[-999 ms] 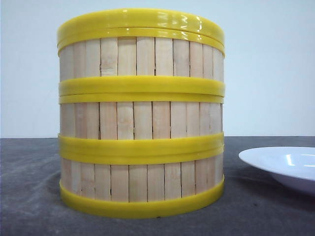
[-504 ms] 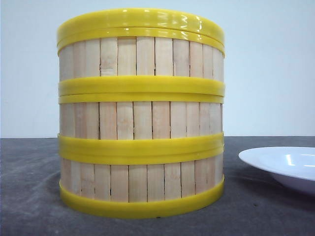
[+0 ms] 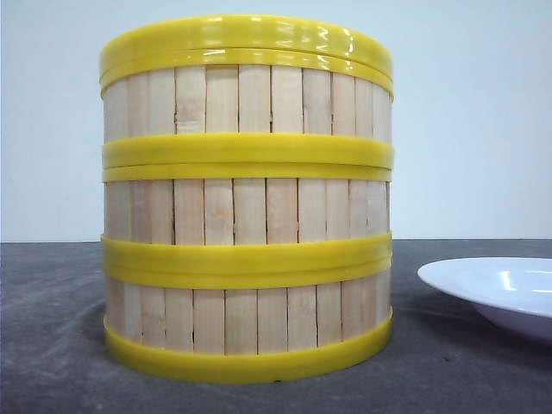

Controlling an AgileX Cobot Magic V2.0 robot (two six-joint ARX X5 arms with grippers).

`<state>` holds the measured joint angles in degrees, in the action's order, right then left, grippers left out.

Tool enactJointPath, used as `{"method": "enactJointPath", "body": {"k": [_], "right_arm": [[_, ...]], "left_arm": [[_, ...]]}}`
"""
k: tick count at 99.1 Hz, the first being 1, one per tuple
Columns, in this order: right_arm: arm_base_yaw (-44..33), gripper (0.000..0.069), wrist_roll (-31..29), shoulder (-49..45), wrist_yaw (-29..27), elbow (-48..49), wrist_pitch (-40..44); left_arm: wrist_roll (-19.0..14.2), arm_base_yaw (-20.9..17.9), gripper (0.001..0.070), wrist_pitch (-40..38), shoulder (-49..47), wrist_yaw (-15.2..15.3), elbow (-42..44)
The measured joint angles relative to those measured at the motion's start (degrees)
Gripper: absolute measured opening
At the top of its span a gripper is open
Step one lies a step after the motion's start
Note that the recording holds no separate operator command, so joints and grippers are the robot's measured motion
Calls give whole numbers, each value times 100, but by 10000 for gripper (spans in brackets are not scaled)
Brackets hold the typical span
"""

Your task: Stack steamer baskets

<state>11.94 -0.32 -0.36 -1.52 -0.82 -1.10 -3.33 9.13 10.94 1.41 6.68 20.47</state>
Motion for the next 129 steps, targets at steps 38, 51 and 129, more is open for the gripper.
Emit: {"method": "enactJointPath", "body": {"k": [38, 51, 129], "right_arm": [[4, 9, -7, 0, 2, 0, -4], [2, 9, -9, 0, 4, 0, -7], [2, 9, -11, 0, 2, 0, -46]], "left_arm": [[-601, -374, 13, -350, -114, -398, -1762], [-741, -374, 13, -461, -105, -354, -1862], [-651, -365, 13, -647, -116, -212, -1862]]}}
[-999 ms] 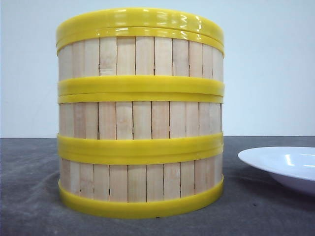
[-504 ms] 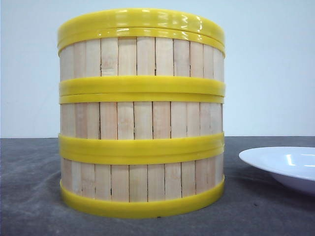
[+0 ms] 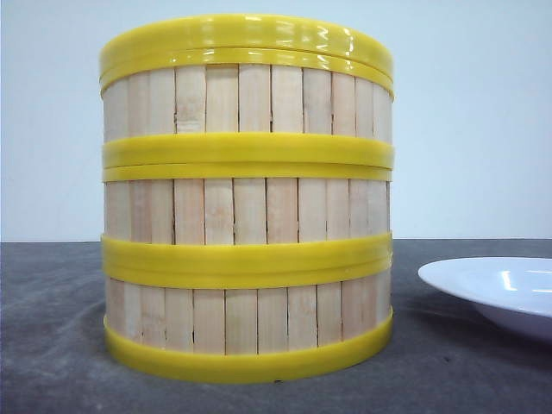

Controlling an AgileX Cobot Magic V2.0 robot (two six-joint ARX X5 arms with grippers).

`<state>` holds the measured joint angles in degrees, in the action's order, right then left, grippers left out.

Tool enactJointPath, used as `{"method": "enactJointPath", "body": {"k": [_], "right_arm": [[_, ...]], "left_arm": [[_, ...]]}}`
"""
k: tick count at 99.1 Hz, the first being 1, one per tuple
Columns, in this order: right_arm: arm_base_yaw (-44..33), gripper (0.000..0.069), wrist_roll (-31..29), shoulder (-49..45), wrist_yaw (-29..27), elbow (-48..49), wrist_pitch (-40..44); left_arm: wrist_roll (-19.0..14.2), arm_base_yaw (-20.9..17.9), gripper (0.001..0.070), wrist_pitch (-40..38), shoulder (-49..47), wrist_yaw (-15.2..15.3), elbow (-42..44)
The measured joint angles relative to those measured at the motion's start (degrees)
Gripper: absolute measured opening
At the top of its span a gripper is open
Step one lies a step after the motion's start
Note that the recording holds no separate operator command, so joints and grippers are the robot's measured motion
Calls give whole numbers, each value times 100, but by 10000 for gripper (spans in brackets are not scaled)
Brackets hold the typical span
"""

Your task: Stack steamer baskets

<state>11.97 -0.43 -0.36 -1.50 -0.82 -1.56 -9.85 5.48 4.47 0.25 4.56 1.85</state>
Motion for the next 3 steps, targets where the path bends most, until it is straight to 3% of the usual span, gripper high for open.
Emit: {"method": "enactJointPath", "body": {"k": [3], "right_arm": [[2, 9, 0, 0, 2, 0, 0]], "left_arm": [[0, 0, 13, 0, 0, 0, 0]]}}
